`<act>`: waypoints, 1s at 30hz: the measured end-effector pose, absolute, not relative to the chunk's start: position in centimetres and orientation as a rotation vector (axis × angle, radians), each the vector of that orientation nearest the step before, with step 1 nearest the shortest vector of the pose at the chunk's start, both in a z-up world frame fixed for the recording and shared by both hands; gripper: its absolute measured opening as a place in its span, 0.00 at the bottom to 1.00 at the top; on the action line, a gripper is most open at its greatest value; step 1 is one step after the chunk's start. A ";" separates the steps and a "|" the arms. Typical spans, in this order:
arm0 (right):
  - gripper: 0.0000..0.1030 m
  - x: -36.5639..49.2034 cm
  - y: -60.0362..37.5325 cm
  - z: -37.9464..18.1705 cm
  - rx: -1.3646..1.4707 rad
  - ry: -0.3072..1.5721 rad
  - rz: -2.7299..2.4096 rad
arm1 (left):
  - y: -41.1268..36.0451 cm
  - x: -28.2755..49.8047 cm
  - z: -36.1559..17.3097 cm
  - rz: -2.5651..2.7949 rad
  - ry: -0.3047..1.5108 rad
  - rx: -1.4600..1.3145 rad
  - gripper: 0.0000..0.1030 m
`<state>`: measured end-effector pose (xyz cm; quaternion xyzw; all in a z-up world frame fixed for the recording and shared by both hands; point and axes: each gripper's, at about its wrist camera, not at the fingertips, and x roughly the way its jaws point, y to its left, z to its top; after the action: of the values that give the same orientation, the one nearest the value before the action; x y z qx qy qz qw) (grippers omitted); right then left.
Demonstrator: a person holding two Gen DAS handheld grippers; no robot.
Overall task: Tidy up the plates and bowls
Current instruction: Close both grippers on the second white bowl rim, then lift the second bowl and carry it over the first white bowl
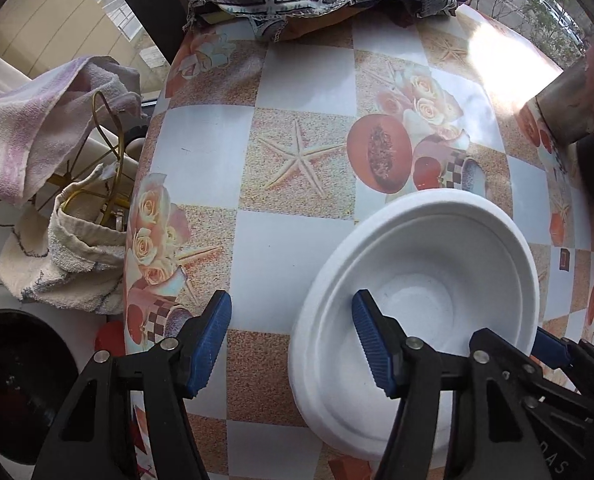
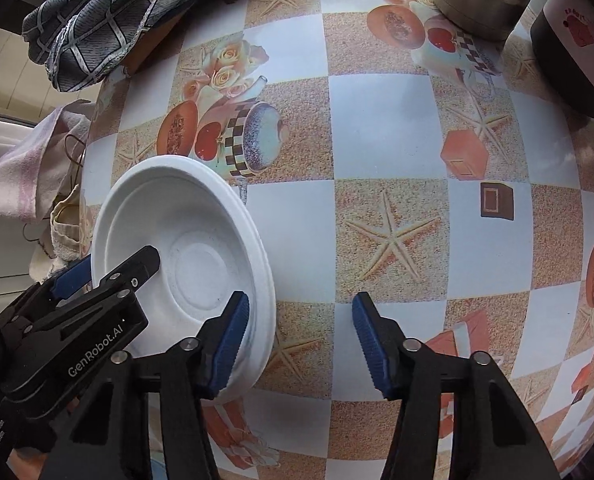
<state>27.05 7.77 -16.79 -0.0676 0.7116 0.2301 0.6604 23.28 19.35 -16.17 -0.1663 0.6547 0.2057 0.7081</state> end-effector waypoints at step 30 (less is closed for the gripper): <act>0.17 12.4 -9.6 -16.8 -0.134 1.814 0.436 | -2.3 9.9 -16.4 0.235 1.631 -0.237 0.30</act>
<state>12.45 -9.64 -16.79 -0.0575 0.7805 0.1878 0.5935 9.91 -2.27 -16.40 -0.1052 0.7246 0.1045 0.6730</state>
